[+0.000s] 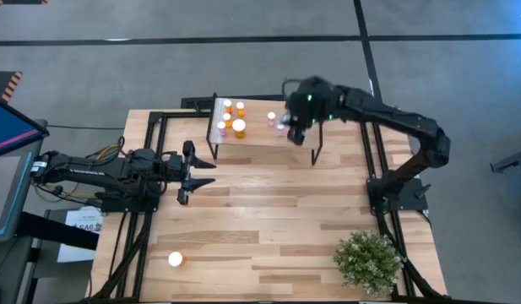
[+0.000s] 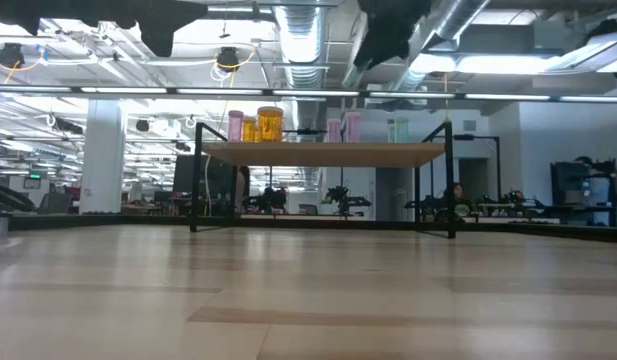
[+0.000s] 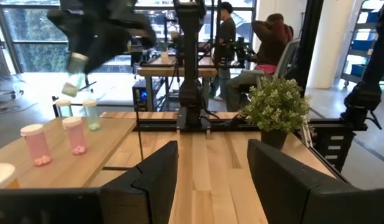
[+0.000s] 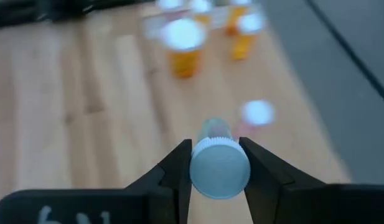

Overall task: Pick and place medicine bottles onto shelf by color
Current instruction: Put the blue pill bottle on the shelf

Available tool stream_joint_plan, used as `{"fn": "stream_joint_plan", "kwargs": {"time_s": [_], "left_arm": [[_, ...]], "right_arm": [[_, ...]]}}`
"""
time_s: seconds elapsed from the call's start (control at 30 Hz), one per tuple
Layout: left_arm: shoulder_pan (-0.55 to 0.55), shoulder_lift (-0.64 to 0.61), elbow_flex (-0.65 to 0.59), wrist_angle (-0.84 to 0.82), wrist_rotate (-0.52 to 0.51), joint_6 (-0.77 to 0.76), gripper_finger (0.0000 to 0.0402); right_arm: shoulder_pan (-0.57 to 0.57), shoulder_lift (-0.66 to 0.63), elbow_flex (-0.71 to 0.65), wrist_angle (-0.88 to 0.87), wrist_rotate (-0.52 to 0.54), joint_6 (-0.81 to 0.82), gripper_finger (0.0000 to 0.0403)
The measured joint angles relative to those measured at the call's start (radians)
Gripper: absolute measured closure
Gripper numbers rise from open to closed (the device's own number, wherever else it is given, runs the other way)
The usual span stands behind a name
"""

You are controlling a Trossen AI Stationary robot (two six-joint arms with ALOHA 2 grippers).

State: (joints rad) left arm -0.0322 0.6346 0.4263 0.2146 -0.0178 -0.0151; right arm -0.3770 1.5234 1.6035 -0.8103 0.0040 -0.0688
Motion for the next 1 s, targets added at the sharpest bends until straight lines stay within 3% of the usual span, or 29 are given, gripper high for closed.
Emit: {"fn": "stream_joint_plan", "kwargs": {"time_s": [0.17, 0.4, 0.63, 1.0], "left_arm": [[0.0, 0.0, 0.0, 0.0, -0.015, 0.007, 0.022], [0.0, 0.0, 0.0, -0.003, -0.017, 0.011, 0.022], [0.0, 0.0, 0.0, -0.026, -0.024, 0.007, 0.022], [0.0, 0.0, 0.0, -0.034, -0.024, 0.005, 0.022]], "right_arm": [[-0.111, 0.021, 0.013, 0.043, -0.009, 0.0, 0.0267], [-0.201, 0.139, 0.175, -0.127, -0.079, 0.008, 0.0266], [-0.212, 0.258, 0.306, -0.288, -0.082, -0.04, 0.0267], [-0.215, 0.362, 0.321, -0.372, -0.081, -0.072, 0.0267]]}}
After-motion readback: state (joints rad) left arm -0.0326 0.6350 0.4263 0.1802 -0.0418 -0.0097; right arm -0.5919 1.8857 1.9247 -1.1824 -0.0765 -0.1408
